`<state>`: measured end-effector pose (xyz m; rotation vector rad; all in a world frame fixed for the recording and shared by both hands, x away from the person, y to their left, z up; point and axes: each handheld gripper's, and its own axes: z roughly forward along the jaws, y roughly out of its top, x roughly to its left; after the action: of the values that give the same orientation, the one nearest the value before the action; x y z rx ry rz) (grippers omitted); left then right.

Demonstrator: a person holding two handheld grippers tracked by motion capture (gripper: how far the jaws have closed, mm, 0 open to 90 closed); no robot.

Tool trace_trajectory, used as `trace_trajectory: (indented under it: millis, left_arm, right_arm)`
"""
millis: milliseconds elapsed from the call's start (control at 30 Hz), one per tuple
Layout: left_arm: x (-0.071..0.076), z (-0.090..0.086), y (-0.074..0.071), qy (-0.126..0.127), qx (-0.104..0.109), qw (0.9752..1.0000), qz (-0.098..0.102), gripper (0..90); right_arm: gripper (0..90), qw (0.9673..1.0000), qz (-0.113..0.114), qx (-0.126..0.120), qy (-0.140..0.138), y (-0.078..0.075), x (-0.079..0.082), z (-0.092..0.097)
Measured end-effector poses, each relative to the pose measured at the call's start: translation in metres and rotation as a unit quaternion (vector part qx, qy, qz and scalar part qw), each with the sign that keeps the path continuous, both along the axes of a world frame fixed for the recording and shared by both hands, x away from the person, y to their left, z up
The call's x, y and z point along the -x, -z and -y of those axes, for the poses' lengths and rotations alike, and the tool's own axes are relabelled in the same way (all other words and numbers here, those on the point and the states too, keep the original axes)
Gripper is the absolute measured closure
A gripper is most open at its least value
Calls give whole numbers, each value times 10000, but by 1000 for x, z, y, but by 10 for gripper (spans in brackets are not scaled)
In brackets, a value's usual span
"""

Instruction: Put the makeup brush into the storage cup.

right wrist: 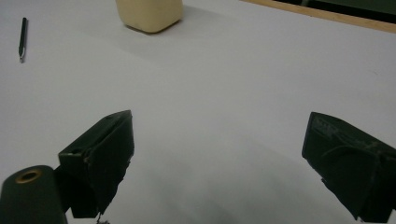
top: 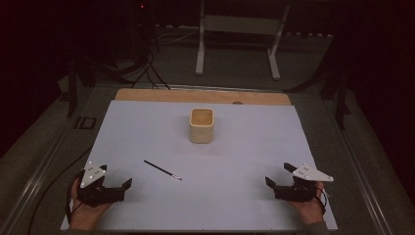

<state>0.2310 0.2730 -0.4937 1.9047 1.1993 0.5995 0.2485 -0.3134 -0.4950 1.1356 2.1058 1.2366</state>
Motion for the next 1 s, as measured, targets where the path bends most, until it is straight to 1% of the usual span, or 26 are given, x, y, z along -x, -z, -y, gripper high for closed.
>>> trace_trajectory:
  millis: [100, 133, 367, 533, 667, 733, 900, 1000]
  left_arm:
    - [0, 0, -1, 22, -12, 10000, 17, 5]
    - [1, 0, -1, 32, 30, 10000, 42, 5]
    - [2, 1, -2, 61, 11, 10000, 75, 5]
    - [2, 3, -3, 72, 69, 9999, 92, 5]
    - [3, 4, -4, 121, 53, 9999, 111, 5]
    - [3, 5, -5, 132, 85, 9998, 130, 5]
    - [-1, 4, -6, 51, 122, 9998, 117, 5]
    - [-4, 3, -10, 32, 140, 9998, 167, 5]
  right_arm:
    - [90, 10000, 16, -11, -27, 0, 0, 0]
    - [90, 10000, 27, 1, -37, -1, 0, -1]
    - [90, 10000, 50, -12, -70, -1, 1, -2]
    - [90, 9999, 68, -28, -127, -2, 1, -3]
    - [90, 9998, 96, -46, -167, -3, 1, -5]
    - [90, 9998, 99, -60, -167, -3, 1, -5]
    - [90, 9998, 93, -106, -160, -3, 0, -4]
    - [91, 9998, 89, -114, -167, -2, 0, -4]
